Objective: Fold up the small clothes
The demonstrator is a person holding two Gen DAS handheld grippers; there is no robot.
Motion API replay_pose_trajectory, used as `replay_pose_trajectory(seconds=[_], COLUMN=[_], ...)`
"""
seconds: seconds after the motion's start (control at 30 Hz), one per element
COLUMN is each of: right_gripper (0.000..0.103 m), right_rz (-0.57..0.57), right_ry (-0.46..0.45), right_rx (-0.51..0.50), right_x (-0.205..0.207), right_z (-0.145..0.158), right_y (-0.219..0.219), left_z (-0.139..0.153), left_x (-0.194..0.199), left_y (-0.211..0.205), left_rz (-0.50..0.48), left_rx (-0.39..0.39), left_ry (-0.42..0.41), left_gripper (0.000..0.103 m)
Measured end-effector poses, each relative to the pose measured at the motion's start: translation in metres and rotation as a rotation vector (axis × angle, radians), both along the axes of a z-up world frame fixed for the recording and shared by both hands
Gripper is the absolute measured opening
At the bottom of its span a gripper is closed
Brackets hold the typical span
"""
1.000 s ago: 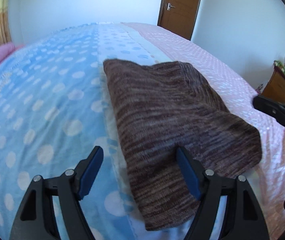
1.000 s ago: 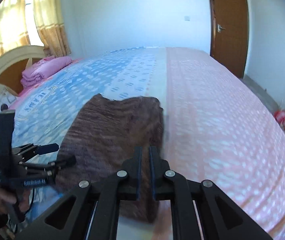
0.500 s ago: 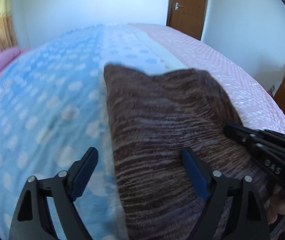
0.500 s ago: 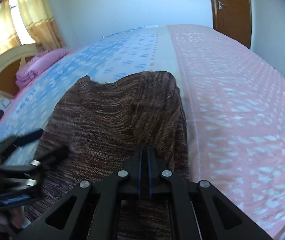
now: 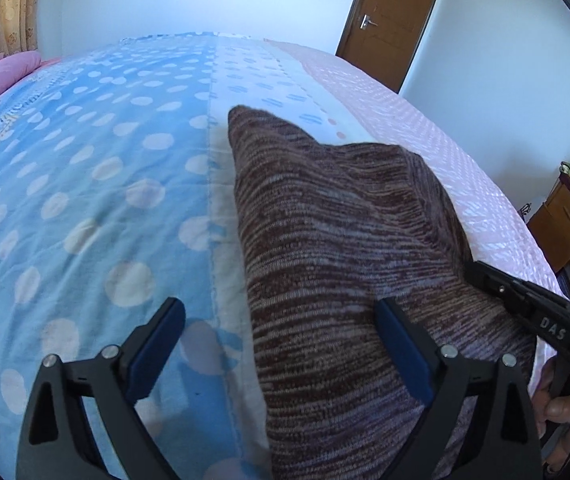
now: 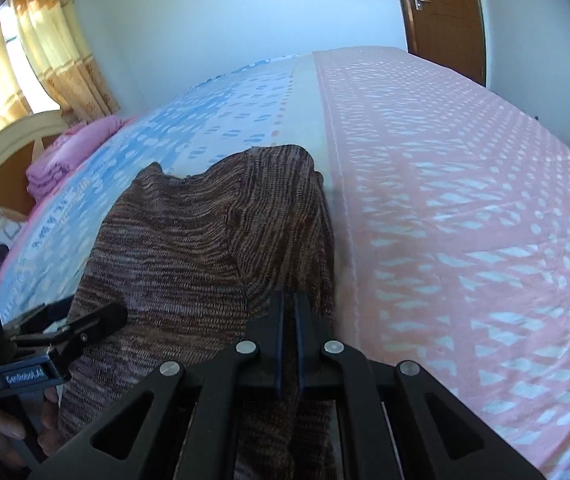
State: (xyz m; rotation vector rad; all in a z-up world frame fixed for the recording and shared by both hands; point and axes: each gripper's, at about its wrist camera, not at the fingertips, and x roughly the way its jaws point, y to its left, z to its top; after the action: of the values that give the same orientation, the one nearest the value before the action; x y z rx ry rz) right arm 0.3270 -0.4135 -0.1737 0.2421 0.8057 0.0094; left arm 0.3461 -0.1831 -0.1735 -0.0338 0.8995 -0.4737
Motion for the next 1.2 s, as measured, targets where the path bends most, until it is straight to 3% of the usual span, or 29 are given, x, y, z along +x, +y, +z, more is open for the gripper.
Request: replay_pose_trajectory(seconds=[0.07,0.13,0.2,0.27,0.33,0.47,0.53,0.67,0.83,0.93,1.03,1.2], right_gripper=[0.006,0.015,0.063,0.073,0.073,0.073,0.073,0.070,0.059,0.039,0.038,0.040], right_rz=[-0.015,-0.060,-0.093,-0.106,-0.084,-0.021,-0.008,0.021,0.024,0.065,0.084,0.081], right_ry=[-0.007,-0.051,-0.089,-0.122,-0.127,-0.070,-0.022,0.064,0.007,0.004,0.006,0.010], right_rx=[-0.002,-0.005,0.013,0.025,0.015,-0.012,0.006,0.014,0.104,0.096,0.060,0.102], right_x=[-0.009,-0.020,-0.024,-0.022,-0.010,0.025,0.040,0.055,0.047,0.047,0.049,0.050], right_z=[0.010,0.024,0.037,0.046,0.052,0.044,0.030,-0.009,-0.014,-0.013,-0.011,-0.014], right_y=[-0.003,-0.012,-0.022,-0.027,-0.023,-0.009,-0.007,-0.006,-0.020,-0.013,-0.002,-0.006], left_z=[0.009,0.018,0.026,0.028,0.024,0.007,-0.007,-0.009,-0.010,-0.010,-0.010,-0.010], left_x=[0.000,0.004,0.012,0.022,0.032,0.045,0.047,0.040,0.039,0.039,0.039,0.038], left_y=[0.009,0.017,0.021,0.016,0.006,-0.016,-0.025,-0.033,-0.034,-0.034,-0.035,-0.035], left_rz=[0.008,0.030,0.050,0.050,0.041,0.031,0.031,0.017,0.017,0.016,0.016,0.014], left_rx=[-0.014,-0.047,-0.107,-0.142,-0.144,-0.075,-0.005,0.065,0.069,0.071,0.071,0.070], left_ry=[-0.018,-0.035,-0.037,-0.010,0.020,0.061,0.076,0.022,0.003,0.002,0.000,-0.003], left_gripper=[0.098,0.098,0.098,0.098,0.098,0.097,0.095,0.096,0.096,0.096,0.096,0.096])
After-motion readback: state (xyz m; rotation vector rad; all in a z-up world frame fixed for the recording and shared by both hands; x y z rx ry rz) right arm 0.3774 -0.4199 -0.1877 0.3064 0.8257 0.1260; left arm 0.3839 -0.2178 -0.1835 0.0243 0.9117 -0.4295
